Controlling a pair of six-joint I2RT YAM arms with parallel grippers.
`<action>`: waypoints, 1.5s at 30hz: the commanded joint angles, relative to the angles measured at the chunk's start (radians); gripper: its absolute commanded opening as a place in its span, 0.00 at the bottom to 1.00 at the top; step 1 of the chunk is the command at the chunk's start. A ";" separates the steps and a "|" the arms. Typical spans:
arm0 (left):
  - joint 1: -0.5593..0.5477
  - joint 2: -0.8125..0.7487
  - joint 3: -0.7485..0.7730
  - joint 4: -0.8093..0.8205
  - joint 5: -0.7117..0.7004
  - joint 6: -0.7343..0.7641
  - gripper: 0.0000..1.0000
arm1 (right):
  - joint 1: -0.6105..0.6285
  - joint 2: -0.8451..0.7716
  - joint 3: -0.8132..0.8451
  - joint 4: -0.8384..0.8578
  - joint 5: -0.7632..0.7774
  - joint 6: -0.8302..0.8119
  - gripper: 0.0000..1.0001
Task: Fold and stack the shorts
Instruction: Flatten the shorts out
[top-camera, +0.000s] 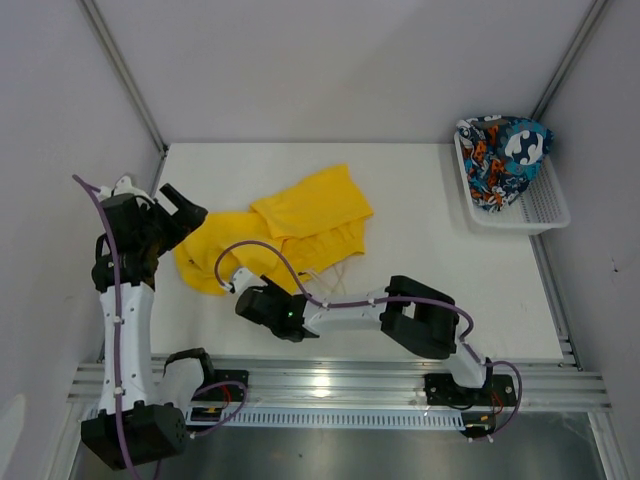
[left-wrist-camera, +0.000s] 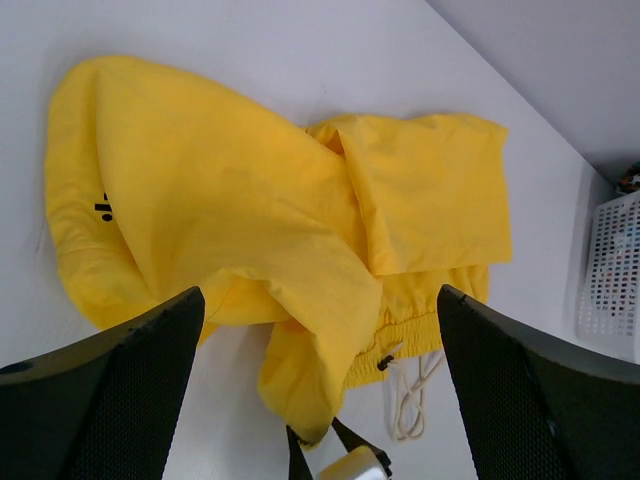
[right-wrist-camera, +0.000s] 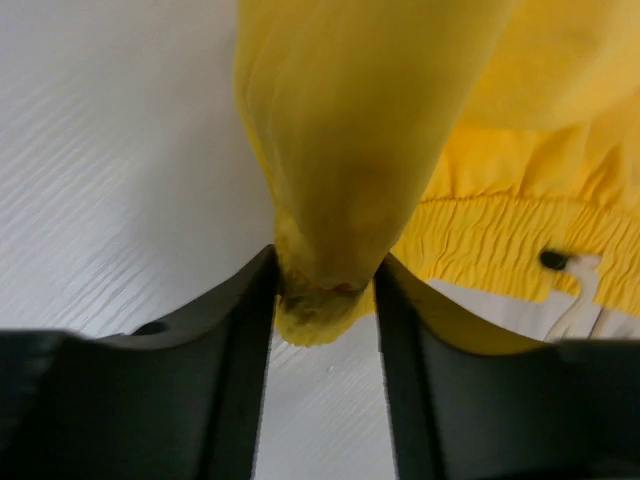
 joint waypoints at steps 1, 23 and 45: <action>0.008 -0.016 0.042 -0.001 0.008 0.022 0.99 | 0.006 0.035 0.048 -0.029 0.244 0.001 0.41; -0.326 -0.038 -0.188 0.182 0.091 0.024 0.99 | -0.276 -0.589 -0.223 -0.414 0.362 -0.150 0.00; -1.204 -0.234 -0.514 0.364 -0.496 -0.099 0.99 | -0.655 -0.756 -0.200 -0.408 -0.173 -0.106 0.00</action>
